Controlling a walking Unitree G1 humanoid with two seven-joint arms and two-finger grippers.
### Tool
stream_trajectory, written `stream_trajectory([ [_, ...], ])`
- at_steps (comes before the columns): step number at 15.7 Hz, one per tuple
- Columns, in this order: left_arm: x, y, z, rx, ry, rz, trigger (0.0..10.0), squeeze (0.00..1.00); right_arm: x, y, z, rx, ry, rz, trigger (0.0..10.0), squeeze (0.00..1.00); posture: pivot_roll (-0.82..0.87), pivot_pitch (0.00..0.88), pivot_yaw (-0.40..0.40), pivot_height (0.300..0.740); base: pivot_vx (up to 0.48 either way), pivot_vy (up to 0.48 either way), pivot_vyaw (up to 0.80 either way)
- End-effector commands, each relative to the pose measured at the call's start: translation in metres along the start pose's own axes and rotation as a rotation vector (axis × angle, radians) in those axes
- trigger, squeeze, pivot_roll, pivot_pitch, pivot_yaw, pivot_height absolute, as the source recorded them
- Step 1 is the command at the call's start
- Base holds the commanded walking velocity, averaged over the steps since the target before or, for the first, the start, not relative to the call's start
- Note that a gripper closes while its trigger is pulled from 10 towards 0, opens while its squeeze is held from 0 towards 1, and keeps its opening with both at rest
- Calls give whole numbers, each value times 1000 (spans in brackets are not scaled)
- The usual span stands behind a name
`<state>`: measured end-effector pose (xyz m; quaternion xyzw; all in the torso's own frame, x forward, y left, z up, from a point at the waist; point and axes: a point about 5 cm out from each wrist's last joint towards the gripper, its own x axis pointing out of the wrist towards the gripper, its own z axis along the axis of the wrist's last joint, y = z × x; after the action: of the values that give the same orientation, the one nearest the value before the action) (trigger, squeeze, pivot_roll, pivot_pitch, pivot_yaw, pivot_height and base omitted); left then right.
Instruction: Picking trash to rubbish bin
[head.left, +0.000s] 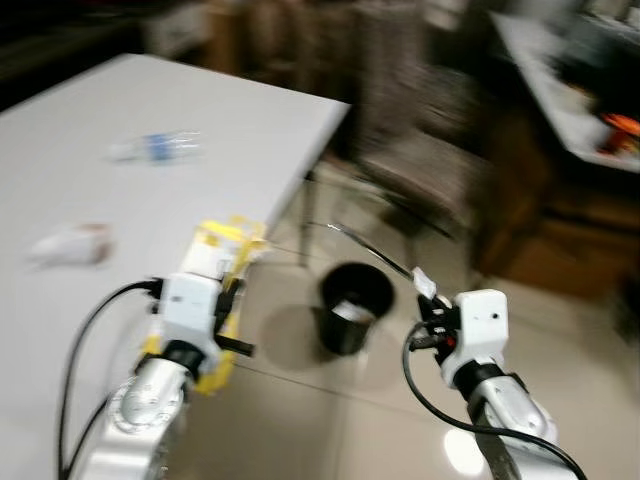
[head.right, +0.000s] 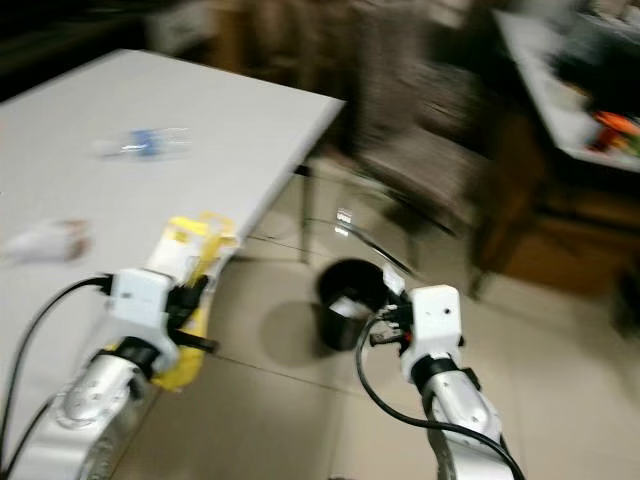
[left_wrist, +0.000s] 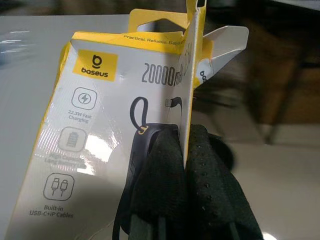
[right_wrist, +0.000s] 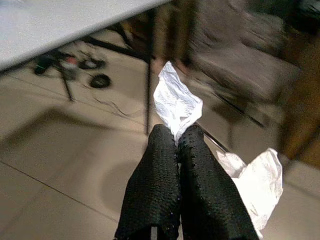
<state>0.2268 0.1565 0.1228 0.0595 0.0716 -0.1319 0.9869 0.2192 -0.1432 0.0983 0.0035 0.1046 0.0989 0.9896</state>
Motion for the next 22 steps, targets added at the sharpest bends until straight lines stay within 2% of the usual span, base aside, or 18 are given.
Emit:
stream_trajectory([
  [1,2,-1,-4,23,18,-13,10000,0,0,0,-4,7,17,3,10000,0,-33,25,-84,740,0,0,-800],
  [2,3,-2,-5,52,19,-27,10000,0,-1,-1,-8,11,38,-4,10000,0,-33,22,-82,740,0,0,-800],
  [6,5,-5,-7,61,6,-63,10000,0,-5,-6,-23,18,107,-36,10000,0,-40,14,-74,740,0,0,-788],
  [13,8,-13,-5,68,-19,-118,10000,0,-7,-5,-25,21,100,-37,10000,0,-50,12,-65,740,338,0,0],
  [16,11,-18,5,67,-67,-148,10000,0,-10,-6,-23,41,79,-46,10000,0,-55,15,-60,740,396,0,0],
  [22,13,-21,-5,82,-36,-165,10000,0,-13,-6,-27,35,94,-49,10000,0,-67,26,-53,740,402,0,-339],
])
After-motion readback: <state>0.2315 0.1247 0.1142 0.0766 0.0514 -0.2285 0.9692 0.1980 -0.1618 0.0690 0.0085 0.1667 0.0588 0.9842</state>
